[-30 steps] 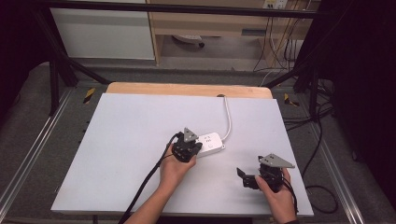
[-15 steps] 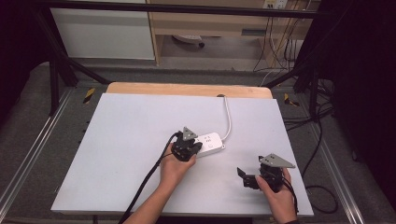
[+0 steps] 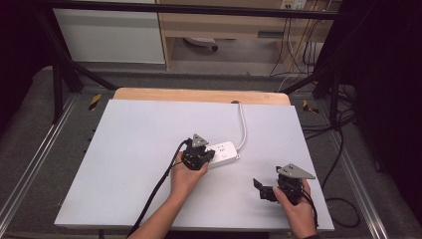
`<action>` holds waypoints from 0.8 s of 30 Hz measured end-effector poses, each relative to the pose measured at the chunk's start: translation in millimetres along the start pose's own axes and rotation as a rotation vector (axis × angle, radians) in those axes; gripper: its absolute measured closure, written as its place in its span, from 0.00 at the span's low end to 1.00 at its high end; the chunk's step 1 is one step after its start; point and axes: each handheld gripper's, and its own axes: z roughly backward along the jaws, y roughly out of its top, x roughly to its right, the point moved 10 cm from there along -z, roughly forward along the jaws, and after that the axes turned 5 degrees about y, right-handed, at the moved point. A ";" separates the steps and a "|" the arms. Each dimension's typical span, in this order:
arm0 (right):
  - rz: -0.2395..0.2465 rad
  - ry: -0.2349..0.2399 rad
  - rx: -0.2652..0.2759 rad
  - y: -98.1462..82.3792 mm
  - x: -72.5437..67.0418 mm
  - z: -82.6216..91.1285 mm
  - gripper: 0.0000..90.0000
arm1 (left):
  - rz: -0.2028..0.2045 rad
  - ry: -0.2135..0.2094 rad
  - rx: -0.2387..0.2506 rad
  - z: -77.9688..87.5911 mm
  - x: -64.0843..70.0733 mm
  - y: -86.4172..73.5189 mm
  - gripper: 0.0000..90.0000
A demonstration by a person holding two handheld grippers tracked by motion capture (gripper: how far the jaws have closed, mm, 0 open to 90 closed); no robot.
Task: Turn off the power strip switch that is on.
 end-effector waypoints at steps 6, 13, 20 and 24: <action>0.004 0.000 0.002 0.4 0.6 0.4 0.03 | 0.005 -0.020 0.023 4.7 2.9 5.2 1.00; 0.004 -0.001 0.004 0.9 0.5 1.0 0.03 | 0.002 -0.007 0.055 13.9 -0.9 11.8 1.00; 0.007 -0.001 0.002 0.7 0.5 0.8 0.03 | -0.001 0.007 0.083 24.5 -6.3 18.3 0.97; 0.007 0.000 0.002 0.8 0.4 0.7 0.03 | -0.006 0.013 0.108 33.6 -11.7 22.2 0.84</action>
